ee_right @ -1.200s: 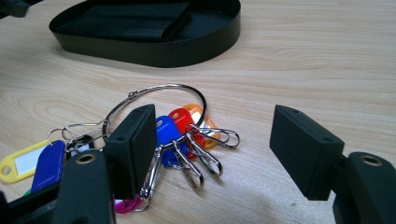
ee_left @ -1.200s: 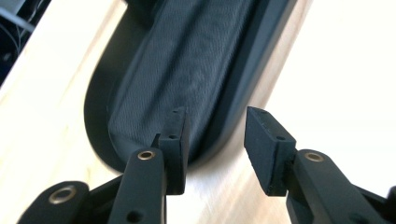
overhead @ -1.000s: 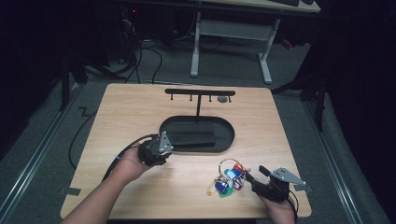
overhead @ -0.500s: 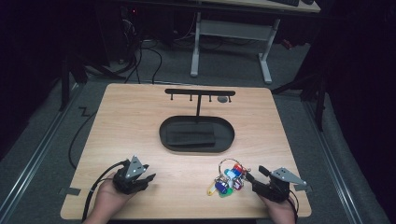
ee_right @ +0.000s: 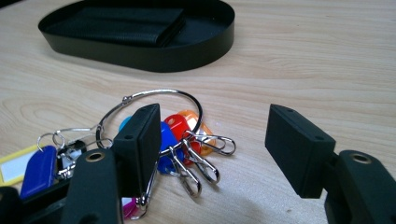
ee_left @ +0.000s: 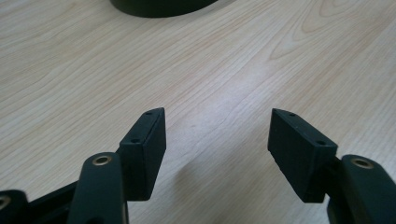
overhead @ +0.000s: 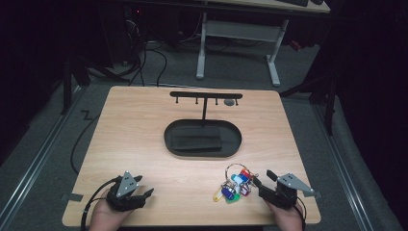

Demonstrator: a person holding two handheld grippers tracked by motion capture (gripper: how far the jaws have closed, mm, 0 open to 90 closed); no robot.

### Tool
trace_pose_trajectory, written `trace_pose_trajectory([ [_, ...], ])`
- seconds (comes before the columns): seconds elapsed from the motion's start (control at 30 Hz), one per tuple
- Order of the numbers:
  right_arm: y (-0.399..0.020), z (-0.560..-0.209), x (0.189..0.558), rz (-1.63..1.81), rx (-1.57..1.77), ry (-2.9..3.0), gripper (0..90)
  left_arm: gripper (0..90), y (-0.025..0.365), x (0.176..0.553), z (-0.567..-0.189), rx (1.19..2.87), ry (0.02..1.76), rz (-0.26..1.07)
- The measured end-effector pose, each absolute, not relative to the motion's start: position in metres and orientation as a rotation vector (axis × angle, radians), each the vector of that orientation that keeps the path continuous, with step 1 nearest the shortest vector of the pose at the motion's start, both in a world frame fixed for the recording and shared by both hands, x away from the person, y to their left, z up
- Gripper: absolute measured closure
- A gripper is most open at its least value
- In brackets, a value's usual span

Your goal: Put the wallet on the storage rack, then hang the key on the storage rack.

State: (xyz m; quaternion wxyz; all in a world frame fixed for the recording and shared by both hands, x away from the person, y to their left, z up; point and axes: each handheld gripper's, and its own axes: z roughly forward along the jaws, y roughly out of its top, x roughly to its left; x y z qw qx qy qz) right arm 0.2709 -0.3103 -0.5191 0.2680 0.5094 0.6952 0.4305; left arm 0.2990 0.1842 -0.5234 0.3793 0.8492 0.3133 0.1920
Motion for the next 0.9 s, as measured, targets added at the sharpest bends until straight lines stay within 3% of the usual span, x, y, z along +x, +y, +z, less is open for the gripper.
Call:
trace_pose_trajectory([
  [0.37, -0.282, -0.506, 0.284, 0.966, 1.316, 2.069, 32.0, 37.2, 0.184, 0.300, -0.521, 2.133, 0.766, 0.470],
  [0.9, -0.264, -0.486, 0.313, 0.720, 1.308, 2.302, 35.3, 36.1, 0.176, 0.294, -0.520, 2.152, 0.697, 0.488],
])
